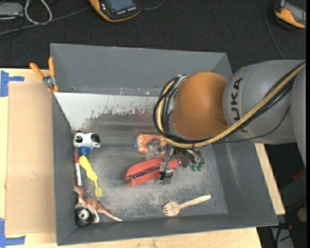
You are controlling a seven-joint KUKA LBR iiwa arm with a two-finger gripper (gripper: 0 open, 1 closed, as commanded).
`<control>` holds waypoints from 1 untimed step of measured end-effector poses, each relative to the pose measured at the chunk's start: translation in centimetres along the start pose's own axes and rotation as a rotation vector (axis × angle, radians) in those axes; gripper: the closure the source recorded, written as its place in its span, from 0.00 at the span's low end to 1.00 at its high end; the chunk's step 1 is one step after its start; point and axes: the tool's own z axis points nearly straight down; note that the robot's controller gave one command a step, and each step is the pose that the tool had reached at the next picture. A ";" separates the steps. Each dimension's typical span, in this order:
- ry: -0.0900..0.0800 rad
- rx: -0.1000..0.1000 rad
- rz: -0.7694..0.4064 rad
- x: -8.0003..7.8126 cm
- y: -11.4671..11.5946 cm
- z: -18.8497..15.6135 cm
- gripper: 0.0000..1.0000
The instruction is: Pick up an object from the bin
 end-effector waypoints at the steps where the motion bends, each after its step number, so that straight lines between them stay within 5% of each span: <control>1: 0.005 0.000 0.001 0.1 0.1 -1.4 1.00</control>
Offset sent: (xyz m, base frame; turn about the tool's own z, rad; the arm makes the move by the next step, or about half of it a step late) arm -0.0012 0.0001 0.0126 0.0007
